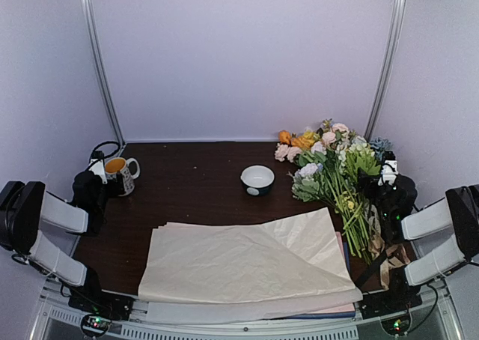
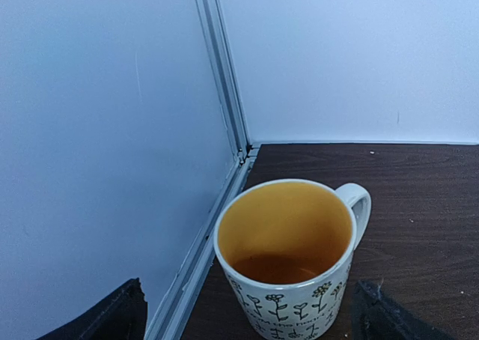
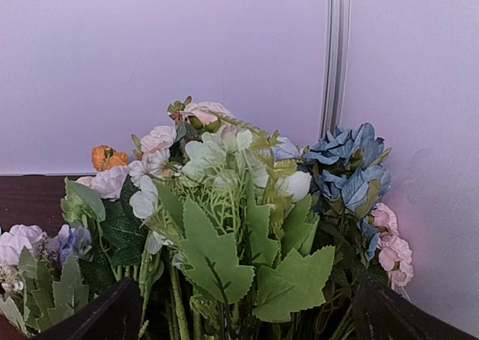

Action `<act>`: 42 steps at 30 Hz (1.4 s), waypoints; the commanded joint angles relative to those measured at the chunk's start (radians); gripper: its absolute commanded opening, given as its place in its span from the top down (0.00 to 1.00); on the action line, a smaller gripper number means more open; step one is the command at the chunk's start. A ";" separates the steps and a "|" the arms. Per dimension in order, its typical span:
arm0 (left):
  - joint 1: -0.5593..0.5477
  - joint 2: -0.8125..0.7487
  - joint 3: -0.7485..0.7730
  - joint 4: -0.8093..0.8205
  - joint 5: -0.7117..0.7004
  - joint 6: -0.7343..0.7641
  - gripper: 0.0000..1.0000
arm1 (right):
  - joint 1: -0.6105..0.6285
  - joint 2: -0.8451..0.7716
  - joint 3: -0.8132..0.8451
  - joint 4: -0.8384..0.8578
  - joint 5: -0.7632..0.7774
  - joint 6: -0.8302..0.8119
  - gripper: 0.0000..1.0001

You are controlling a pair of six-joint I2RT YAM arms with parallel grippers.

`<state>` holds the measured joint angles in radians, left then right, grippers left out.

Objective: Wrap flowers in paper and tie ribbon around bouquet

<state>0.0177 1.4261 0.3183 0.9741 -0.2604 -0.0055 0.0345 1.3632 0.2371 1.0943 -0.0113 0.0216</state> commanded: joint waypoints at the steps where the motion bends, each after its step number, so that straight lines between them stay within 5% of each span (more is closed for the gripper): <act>1: -0.001 -0.003 0.003 0.053 0.012 0.007 0.02 | -0.004 0.000 0.015 0.001 0.004 -0.005 0.00; 9: -0.001 -0.014 0.006 0.046 0.015 0.012 0.02 | -0.004 -0.001 0.016 0.000 0.003 -0.004 0.00; 11: -0.002 -0.079 0.048 -0.097 -0.007 0.006 0.02 | -0.005 -0.019 0.019 -0.010 0.001 0.002 0.00; 14: -0.005 -0.186 0.199 -0.394 -0.063 -0.017 0.02 | -0.005 -0.158 0.108 -0.284 0.072 0.023 0.00; 17: -0.048 -0.315 0.256 -0.474 -0.057 -0.016 0.04 | -0.007 -0.280 0.239 -0.548 0.055 0.088 0.00; 24: -0.378 -0.454 0.440 -0.735 0.015 0.169 0.10 | 0.083 -0.330 0.534 -0.957 -0.253 0.249 0.33; 33: -0.688 -0.322 0.520 -0.982 0.000 0.199 0.12 | 0.519 -0.012 0.814 -1.333 0.029 0.273 0.62; 38: -0.749 -0.239 0.496 -0.995 0.028 0.169 0.12 | 0.617 0.261 1.022 -1.524 0.060 0.310 0.81; 42: -0.754 -0.191 0.485 -0.997 0.061 0.144 0.12 | 0.650 0.452 1.199 -1.679 0.092 0.329 0.87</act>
<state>-0.7330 1.2144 0.8150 -0.0280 -0.2348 0.1631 0.6594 1.6978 1.2968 -0.3645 0.0063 0.3149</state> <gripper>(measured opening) 0.884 0.150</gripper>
